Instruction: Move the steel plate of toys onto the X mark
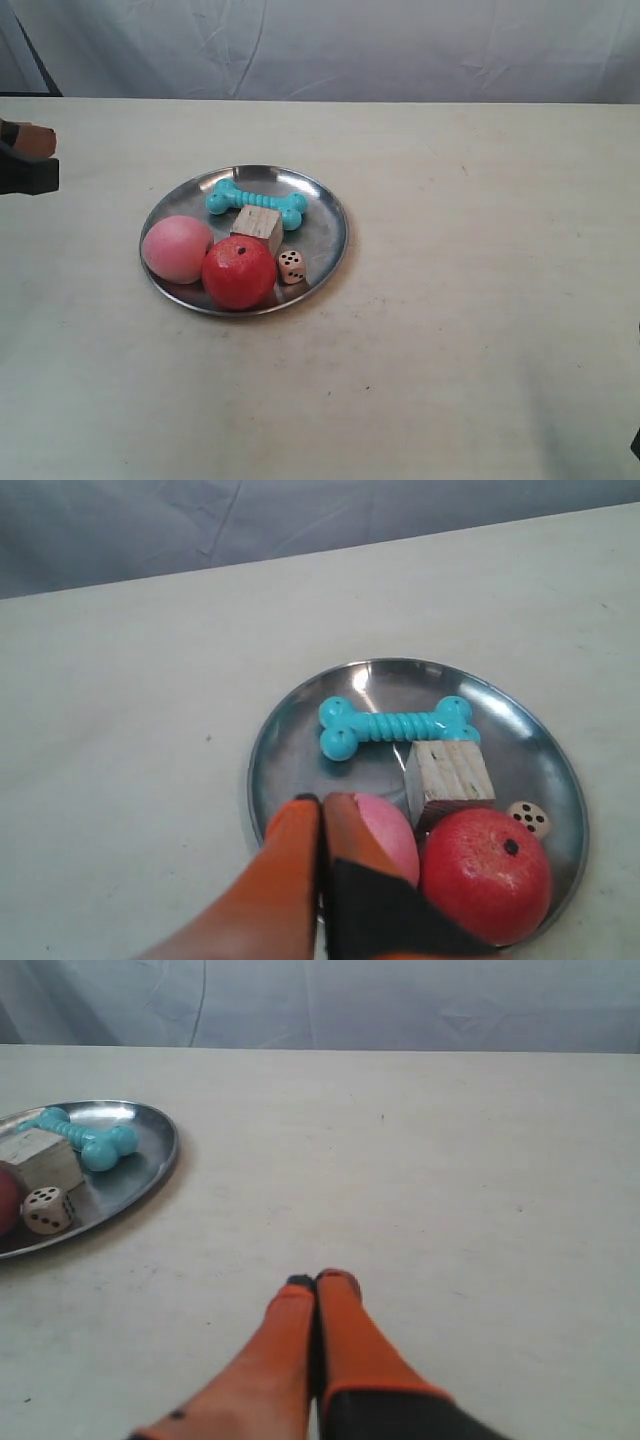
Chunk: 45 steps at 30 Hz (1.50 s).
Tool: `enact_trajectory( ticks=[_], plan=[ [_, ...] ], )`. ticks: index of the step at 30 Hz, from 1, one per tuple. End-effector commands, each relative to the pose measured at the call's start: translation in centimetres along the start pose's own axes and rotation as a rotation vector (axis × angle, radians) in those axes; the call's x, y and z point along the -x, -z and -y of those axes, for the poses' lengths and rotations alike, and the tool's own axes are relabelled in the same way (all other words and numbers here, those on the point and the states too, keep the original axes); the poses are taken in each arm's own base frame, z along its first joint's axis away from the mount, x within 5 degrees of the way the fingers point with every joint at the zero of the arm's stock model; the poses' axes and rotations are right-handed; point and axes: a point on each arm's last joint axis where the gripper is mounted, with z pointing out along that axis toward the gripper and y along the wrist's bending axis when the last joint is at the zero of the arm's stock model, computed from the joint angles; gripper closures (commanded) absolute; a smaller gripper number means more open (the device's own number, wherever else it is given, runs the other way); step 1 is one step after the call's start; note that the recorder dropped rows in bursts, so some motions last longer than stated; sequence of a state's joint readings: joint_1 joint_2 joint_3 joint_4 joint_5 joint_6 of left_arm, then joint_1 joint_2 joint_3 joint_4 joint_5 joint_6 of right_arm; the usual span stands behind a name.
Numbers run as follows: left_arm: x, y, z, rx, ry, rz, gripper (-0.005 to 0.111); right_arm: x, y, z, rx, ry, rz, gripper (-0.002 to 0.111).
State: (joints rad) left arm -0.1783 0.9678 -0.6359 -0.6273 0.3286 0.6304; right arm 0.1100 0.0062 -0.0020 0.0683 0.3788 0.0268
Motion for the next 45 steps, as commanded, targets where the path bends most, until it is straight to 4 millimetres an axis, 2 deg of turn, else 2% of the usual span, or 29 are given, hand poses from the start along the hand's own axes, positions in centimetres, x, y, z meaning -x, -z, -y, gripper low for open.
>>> enact_trajectory(
  ticks=[1, 6, 12, 18, 24, 31, 39, 45],
  plan=[
    [0.2, 1.0, 0.0, 0.028, -0.041, 0.054, 0.106, 0.0, 0.0, 0.0, -0.007, 0.004, 0.009, 0.108],
    [-1.3, 3.9, 0.5, 0.044, -0.057, 0.128, 0.106, 0.0, 0.0, 0.1, -0.007, 0.005, 0.009, 0.108],
    [-5.8, 7.5, 0.2, 0.150, 0.015, 0.252, 0.106, 0.0, 0.0, 0.1, -0.007, 0.005, 0.009, 0.108],
    [-10.8, 8.4, -0.3, 0.256, 0.095, 0.329, 0.106, 0.0, 0.0, 0.1, -0.007, 0.005, 0.009, 0.108],
    [-14.1, 8.5, -0.4, 0.323, 0.122, 0.374, 0.106, 0.0, 0.0, 0.1, -0.007, 0.005, 0.009, 0.108],
    [-15.7, 8.1, -0.4, 0.339, 0.105, 0.329, 0.106, 0.0, 0.0, 0.1, -0.007, 0.005, 0.009, 0.108],
    [-16.6, 7.5, -0.5, 0.339, 0.112, 0.295, 0.106, 0.0, 0.0, 0.1, -0.007, 0.005, 0.009, 0.108],
    [-16.6, 7.5, -0.5, 0.341, 0.108, 0.295, 0.106, 0.0, 0.0, 0.1, -0.007, 0.005, 0.009, 0.108]
  ],
)
